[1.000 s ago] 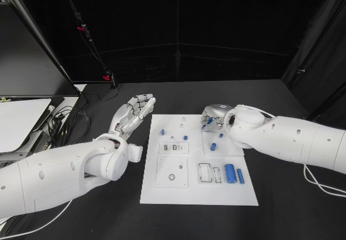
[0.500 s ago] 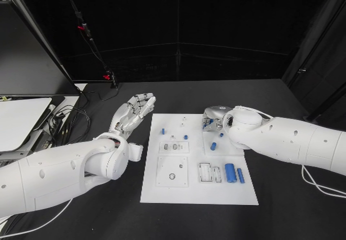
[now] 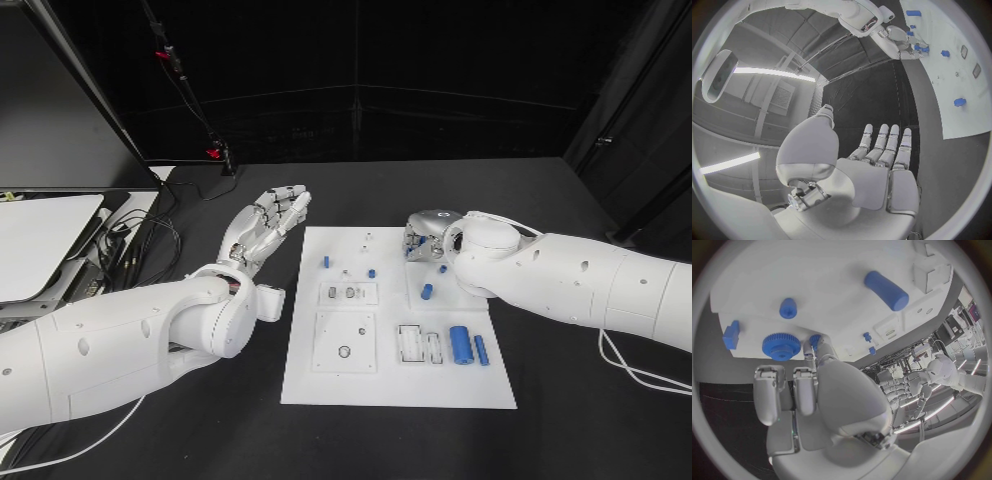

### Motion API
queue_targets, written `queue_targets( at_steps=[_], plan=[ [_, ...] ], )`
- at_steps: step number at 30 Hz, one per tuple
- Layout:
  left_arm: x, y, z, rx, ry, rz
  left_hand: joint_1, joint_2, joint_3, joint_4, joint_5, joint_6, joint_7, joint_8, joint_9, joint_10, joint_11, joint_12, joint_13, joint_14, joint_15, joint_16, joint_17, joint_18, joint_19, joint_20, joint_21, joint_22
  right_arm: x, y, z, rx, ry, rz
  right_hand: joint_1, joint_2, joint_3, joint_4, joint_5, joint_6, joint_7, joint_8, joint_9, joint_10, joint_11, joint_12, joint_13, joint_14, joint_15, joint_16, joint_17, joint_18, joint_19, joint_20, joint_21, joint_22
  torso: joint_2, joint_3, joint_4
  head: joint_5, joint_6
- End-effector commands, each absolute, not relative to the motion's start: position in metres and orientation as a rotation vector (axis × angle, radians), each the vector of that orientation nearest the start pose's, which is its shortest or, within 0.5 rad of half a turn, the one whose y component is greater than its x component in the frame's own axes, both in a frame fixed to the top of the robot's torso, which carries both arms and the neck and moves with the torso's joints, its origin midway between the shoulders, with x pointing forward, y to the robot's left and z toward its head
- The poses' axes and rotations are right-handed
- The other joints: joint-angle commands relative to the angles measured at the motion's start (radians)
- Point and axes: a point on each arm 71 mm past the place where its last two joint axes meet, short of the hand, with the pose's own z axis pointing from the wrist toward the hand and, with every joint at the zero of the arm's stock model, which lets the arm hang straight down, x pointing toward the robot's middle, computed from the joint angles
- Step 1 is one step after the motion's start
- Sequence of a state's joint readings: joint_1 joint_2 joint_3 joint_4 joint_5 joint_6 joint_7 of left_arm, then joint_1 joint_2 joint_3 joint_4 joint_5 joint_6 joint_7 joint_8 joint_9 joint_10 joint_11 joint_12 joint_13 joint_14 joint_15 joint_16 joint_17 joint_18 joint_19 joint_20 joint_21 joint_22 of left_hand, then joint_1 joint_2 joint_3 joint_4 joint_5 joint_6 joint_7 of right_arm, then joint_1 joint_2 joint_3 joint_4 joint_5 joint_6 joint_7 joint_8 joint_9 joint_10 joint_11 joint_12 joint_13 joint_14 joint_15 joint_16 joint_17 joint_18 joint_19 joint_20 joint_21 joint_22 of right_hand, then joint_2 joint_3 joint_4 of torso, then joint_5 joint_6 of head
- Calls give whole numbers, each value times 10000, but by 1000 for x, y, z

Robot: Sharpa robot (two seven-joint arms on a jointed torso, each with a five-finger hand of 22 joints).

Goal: Assemble the parts on the task board

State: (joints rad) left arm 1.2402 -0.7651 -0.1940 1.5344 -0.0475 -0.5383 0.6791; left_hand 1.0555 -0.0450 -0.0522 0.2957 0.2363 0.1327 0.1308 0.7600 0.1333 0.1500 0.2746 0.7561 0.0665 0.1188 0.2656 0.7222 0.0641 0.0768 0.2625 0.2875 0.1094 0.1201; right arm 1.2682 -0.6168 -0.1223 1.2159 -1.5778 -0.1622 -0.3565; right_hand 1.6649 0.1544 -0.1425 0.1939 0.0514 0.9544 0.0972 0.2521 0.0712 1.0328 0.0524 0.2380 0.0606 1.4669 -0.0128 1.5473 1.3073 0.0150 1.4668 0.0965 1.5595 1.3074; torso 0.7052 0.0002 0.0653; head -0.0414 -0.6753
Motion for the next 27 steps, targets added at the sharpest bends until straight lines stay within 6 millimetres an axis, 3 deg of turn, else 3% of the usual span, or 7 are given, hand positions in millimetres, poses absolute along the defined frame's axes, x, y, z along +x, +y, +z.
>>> queue_targets(
  at_steps=[1, 16, 21, 27],
  plan=[
    [466, 181, -170, -6536, 9810, -16422, -12, 76, 65, 4, 38, 102, 1697, 65, -17, 90, -4, 34, -5, 32, 64, 42, 14, 90, -6, 39, 61, 12, 542, -187, -207, -1907, 17601, 2568, 163, -55, 65, 25, -44, 256, 28, 19, 27, 303, -1, -104, -9, 764, 30, -48, 903, -89, 896, 16, 4, 2389, -2, -1, -5, 5, -11],
    [467, 183, -171, -6597, 9878, -16365, -4, 84, 64, 3, 46, 80, 1697, 55, -39, 98, -3, 40, -6, 22, 69, 1, 9, 79, -22, 46, 60, 8, 532, -187, -186, -1099, 15453, 4532, 455, -251, 210, 210, -40, 674, 126, -227, -25, 851, 96, -728, -9, 784, 103, -28, 1016, -111, 947, 72, 42, 2475, -28, -15, -12, 45, -48],
    [468, 183, -172, -6669, 9979, -16333, -30, -34, -1, 16, 73, -351, 1674, -384, -232, -68, 46, -58, -30, -69, 112, -186, -16, 10, -74, 58, 71, -2, 534, -181, -181, -964, 15124, 4933, 471, -283, 221, 259, -39, 703, 148, -281, -31, 907, 119, -822, -8, 787, 121, -23, 1040, -114, 955, 88, 48, 2489, -16, -6, -9, 43, -8],
    [468, 182, -172, -6711, 10042, -16267, -64, -4, 11, 14, 78, -523, 1696, -537, -314, -215, 43, -139, -34, -128, 137, -319, -28, -47, -108, 61, 79, -6, 540, -170, -181, -986, 15146, 5131, 489, -322, 232, 325, -40, 729, 170, -349, -38, 950, 146, -940, -9, 787, 143, -22, 1043, -112, 950, 109, 44, 2481, -7, -1, 9, 47, 4]
  ],
)
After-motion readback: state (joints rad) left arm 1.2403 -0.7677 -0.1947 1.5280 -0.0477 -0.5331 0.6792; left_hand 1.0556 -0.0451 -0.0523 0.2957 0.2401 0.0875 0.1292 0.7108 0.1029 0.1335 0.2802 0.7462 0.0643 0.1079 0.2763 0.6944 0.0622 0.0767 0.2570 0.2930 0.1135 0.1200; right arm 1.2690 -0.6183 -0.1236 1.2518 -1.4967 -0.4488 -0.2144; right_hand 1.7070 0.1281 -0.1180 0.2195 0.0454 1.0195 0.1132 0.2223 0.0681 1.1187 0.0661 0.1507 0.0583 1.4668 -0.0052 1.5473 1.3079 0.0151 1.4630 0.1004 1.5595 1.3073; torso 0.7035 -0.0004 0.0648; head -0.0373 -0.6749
